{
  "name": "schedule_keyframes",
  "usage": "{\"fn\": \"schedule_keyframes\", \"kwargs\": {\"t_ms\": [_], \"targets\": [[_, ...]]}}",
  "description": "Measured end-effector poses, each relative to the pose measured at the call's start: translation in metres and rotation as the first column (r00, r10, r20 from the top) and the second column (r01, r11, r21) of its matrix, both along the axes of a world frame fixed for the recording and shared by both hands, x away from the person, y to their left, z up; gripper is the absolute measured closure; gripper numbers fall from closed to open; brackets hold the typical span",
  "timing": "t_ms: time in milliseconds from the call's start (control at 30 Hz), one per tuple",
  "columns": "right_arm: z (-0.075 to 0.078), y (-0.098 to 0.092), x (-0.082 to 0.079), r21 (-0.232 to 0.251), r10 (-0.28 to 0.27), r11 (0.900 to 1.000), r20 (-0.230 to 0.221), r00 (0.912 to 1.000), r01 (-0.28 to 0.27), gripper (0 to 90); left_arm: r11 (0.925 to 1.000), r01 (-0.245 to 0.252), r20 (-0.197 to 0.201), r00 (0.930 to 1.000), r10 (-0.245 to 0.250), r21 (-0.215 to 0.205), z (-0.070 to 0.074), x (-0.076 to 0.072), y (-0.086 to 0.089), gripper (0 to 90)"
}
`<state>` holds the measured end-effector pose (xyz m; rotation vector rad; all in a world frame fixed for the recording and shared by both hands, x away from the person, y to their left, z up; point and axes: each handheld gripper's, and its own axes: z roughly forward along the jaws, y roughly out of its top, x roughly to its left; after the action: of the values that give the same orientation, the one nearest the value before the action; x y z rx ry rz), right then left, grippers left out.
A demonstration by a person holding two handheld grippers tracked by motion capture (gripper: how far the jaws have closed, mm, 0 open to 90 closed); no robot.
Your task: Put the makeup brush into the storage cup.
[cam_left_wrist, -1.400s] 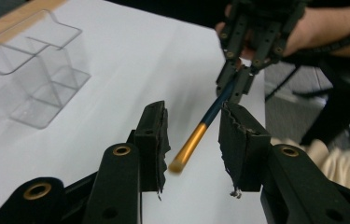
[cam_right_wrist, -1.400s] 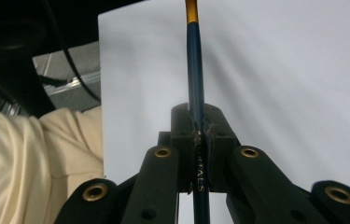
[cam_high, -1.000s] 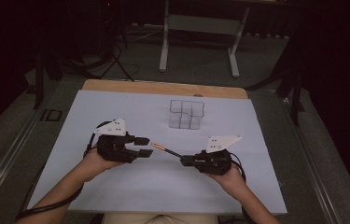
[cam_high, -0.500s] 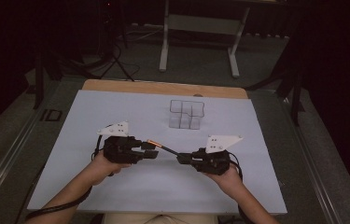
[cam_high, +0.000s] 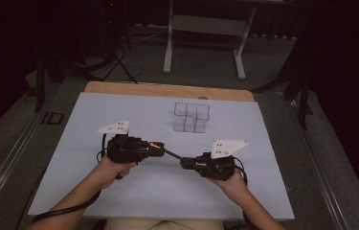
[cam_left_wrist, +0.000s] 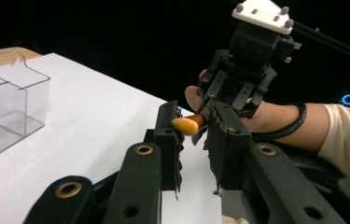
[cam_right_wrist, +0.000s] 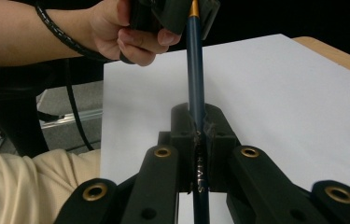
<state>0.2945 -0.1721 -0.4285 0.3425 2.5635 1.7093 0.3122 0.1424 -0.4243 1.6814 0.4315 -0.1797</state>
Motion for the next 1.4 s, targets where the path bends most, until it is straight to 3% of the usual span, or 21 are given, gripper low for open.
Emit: {"fn": "schedule_keyframes", "kwargs": {"t_ms": [100, 233, 400, 567, 600, 633, 667, 700, 733, 767, 800, 833, 867, 900, 933, 967, 1000, 1067, 1167, 1400], "targets": [[-0.001, 0.0, 0.0, -0.007, 0.008, 1.0, 0.002, 1.0, -0.008, 84.4, 0.9988, 0.045, -0.019, 0.9988, -0.046, -0.018, 0.002, 0.001, -0.001, 80.9], [-0.005, -0.001, 0.003, -0.008, 0.004, 1.0, -0.009, 1.0, -0.004, 81.4, 0.9978, 0.065, 0.008, 0.9978, -0.065, 0.01, 0.009, -0.002, -0.005, 84.8], [-0.005, 0.0, 0.004, -0.018, -0.002, 1.0, -0.017, 0.9999, 0.002, 67.2, 0.9945, 0.066, 0.044, 0.9966, -0.07, 0.082, 0.014, -0.003, -0.009, 85.1], [-0.005, 0.003, 0.005, -0.033, 0.015, 0.999, -0.039, 0.9991, -0.016, 61.7, 0.988, 0.061, 0.063, 0.9955, -0.071, 0.142, 0.017, -0.005, -0.013, 85.0], [-0.004, 0.004, 0.006, -0.037, 0.022, 0.999, -0.05, 0.9985, -0.024, 61.5, 0.979, 0.066, 0.082, 0.9931, -0.083, 0.193, 0.019, -0.007, -0.015, 85.0], [-0.004, 0.004, 0.006, -0.045, 0.025, 0.999, -0.053, 0.9983, -0.027, 61.4, 0.979, 0.066, 0.082, 0.9931, -0.083, 0.193, 0.019, -0.007, -0.015, 85.0], [-0.004, 0.005, 0.006, -0.047, 0.028, 0.998, -0.055, 0.9981, -0.031, 61.5, 0.9664, 0.074, 0.093, 0.9907, -0.1, 0.246, 0.021, -0.008, -0.018, 85.1], [-0.004, 0.005, 0.006, -0.047, 0.028, 0.998, -0.055, 0.9981, -0.031, 61.5, 0.9664, 0.074, 0.093, 0.9907, -0.1, 0.246, 0.021, -0.008, -0.018, 85.1], [-0.004, 0.006, 0.005, -0.061, 0.033, 0.997, -0.057, 0.9978, -0.036, 62.1, 0.9557, 0.077, 0.108, 0.9878, -0.112, 0.284, 0.023, -0.01, -0.02, 85.1], [-0.004, 0.006, 0.005, -0.061, 0.033, 0.997, -0.057, 0.9978, -0.036, 62.1, 0.9557, 0.077, 0.108, 0.9878, -0.112, 0.284, 0.023, -0.01, -0.02, 85.1], [-0.005, 0.008, 0.005, -0.071, 0.045, 0.996, -0.066, 0.9968, -0.05, 64.9, 0.9475, 0.077, 0.117, 0.9861, -0.118, 0.31, 0.025, -0.011, -0.021, 85.1], [-0.006, 0.009, 0.005, -0.076, 0.052, 0.995, -0.068, 0.9964, -0.057, 65.6, 0.9475, 0.077, 0.117, 0.9861, -0.118, 0.31, 0.025, -0.011, -0.021, 85.1], [-0.006, 0.01, 0.005, -0.083, 0.057, 0.995, -0.076, 0.9955, -0.063, 66.2, 0.9394, 0.079, 0.124, 0.9842, -0.127, 0.334, 0.027, -0.012, -0.022, 85.1], [-0.006, 0.01, 0.005, -0.083, 0.057, 0.995, -0.076, 0.9955, -0.063, 66.2, 0.9394, 0.079, 0.124, 0.9842, -0.127, 0.334, 0.027, -0.012, -0.022, 85.1], [-0.008, 0.012, 0.006, -0.094, 0.069, 0.992, -0.087, 0.9937, -0.078, 68.7, 0.9326, 0.085, 0.129, 0.9819, -0.138, 0.351, 0.029, -0.013, -0.022, 85.0], [-0.009, 0.013, 0.006, -0.102, 0.071, 0.992, -0.093, 0.9932, -0.081, 70.1, 0.9326, 0.085, 0.129, 0.9819, -0.138, 0.351, 0.029, -0.013, -0.022, 85.0], [-0.01, 0.014, 0.006, -0.109, 0.076, 0.99, -0.099, 0.9922, -0.087, 71.4, 0.9253, 0.088, 0.13, 0.9809, -0.145, 0.369, 0.031, -0.013, -0.023, 85.0], [-0.012, 0.016, 0.005, -0.122, 0.082, 0.988, -0.103, 0.9913, -0.094, 73.6, 0.9176, 0.091, 0.134, 0.9791, -0.154, 0.387, 0.032, -0.014, -0.025, 85.0], [-0.013, 0.018, 0.005, -0.134, 0.087, 0.986, -0.107, 0.9904, -0.101, 77.9, 0.9117, 0.103, 0.132, 0.977, -0.167, 0.398, 0.033, -0.015, -0.027, 85.0], [-0.015, 0.019, 0.005, -0.149, 0.104, 0.982, -0.104, 0.9891, -0.119, 81.4, 0.9126, 0.124, 0.117, 0.9762, -0.183, 0.389, 0.031, -0.013, -0.03, 85.0]]}}
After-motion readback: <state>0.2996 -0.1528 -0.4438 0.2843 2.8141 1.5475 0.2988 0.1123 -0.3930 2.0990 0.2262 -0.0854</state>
